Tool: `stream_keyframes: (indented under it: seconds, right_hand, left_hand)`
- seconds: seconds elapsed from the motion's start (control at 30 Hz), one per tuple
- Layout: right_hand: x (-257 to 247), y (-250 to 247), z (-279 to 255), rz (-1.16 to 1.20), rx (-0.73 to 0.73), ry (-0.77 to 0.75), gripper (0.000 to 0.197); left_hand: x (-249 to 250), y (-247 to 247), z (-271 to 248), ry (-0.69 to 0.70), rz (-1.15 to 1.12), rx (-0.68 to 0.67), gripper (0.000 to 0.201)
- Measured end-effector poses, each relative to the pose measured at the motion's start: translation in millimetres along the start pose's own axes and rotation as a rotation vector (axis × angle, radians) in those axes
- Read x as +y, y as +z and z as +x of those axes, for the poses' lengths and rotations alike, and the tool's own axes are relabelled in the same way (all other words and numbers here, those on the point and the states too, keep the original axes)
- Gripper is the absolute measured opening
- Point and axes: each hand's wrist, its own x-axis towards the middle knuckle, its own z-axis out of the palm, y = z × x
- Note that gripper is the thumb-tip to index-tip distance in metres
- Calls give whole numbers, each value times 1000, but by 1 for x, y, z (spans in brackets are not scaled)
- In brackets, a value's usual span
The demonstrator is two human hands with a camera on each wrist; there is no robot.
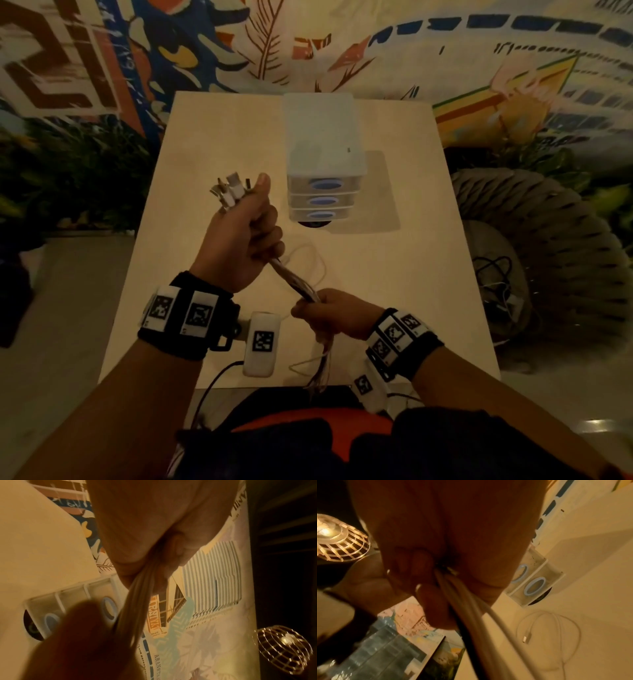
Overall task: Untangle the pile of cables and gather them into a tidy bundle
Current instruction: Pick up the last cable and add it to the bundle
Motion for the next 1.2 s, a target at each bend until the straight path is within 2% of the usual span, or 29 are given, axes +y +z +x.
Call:
stream_keyframes:
  seconds: [0.17, 0.27, 0.37, 0.47, 0.53, 0.57, 0.63, 0.7, 0.77, 0.83, 0.93, 1.0, 1.13, 1.2]
  right_hand:
    - [71, -7, -10, -136, -50, 179, 49]
    - [97, -11, -14, -283, -63, 255, 52]
    - [95, -14, -14, -415, -96, 285, 51]
    - [80, -27, -12, -508, -176, 258, 40]
    - [60, -49, -10, -463, -188, 251, 53]
    - [47, -63, -6, -425, -154, 231, 55]
    - [19, -87, 4, -406, 17, 123, 39]
    - [-6, -101, 20, -568, 291, 7, 24]
    - [-23, -101, 44, -732, 439, -99, 20]
    - [-30, -95, 75, -846, 420, -136, 22]
    - [-20, -86, 119, -1021, 339, -54, 34]
    - [-5, -82, 136, -1134, 342, 23, 42]
    - [9, -79, 147, -1263, 470, 50, 29]
    - [10, -80, 146, -1320, 481, 60, 28]
  left_hand:
    - [16, -16, -11, 28, -67, 32, 52]
    - [18, -27, -15, 12, -70, 52, 53]
    - [10, -36, -12, -28, -84, 131, 53]
    - [3, -41, -12, -75, -89, 180, 52]
    - [-1, -44, -15, -108, -91, 183, 51]
    - [-4, -46, -17, -123, -88, 181, 51]
    - [-9, -49, -20, -152, -88, 181, 51]
    - [-16, -52, -22, -184, -103, 181, 51]
    - [-21, -54, -22, -217, -115, 185, 51]
    - [-26, -55, -23, -240, -116, 189, 51]
    - [-31, -56, -25, -252, -102, 184, 50]
    - [-34, -57, -26, -243, -90, 187, 50]
    - [-36, -65, -28, -235, -69, 217, 50]
    - [-39, -70, -28, -234, -61, 231, 49]
